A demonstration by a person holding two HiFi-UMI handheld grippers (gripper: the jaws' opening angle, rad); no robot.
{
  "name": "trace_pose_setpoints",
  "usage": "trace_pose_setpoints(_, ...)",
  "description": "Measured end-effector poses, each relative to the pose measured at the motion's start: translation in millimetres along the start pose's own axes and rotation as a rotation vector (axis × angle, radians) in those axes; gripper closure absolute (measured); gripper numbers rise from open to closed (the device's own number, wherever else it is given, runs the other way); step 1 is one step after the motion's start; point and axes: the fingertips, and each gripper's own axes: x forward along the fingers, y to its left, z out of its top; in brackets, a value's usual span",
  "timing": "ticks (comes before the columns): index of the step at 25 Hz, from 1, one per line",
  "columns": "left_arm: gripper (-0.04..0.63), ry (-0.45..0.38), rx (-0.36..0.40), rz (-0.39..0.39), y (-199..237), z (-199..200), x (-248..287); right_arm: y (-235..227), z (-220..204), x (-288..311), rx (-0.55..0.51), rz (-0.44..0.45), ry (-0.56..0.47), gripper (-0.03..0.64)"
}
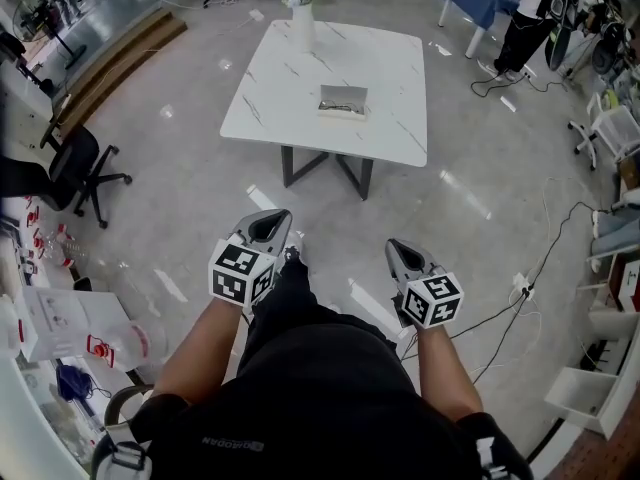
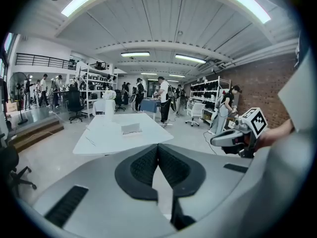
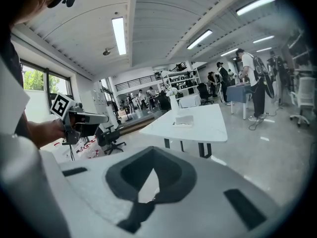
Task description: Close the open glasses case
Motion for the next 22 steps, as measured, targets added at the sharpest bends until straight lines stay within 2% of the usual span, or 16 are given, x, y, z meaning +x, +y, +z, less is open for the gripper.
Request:
trace_pose_setpoints(11, 0.592, -0.009, -0.008, -0.038, 37, 20, 57, -23, 26, 48, 0.000, -0.020, -0.003, 0.615)
trace_pose_setpoints(18, 0.592, 0.022, -0.009, -0.078, 69, 34, 111, -48, 63, 97, -0.024, -0.036, 0.011, 0.615)
trace_pose_setpoints(22, 0.592, 0.031, -0.002, -0.104, 94, 59, 143, -62, 93, 128, -0.026, -0.050, 0.009, 0.615)
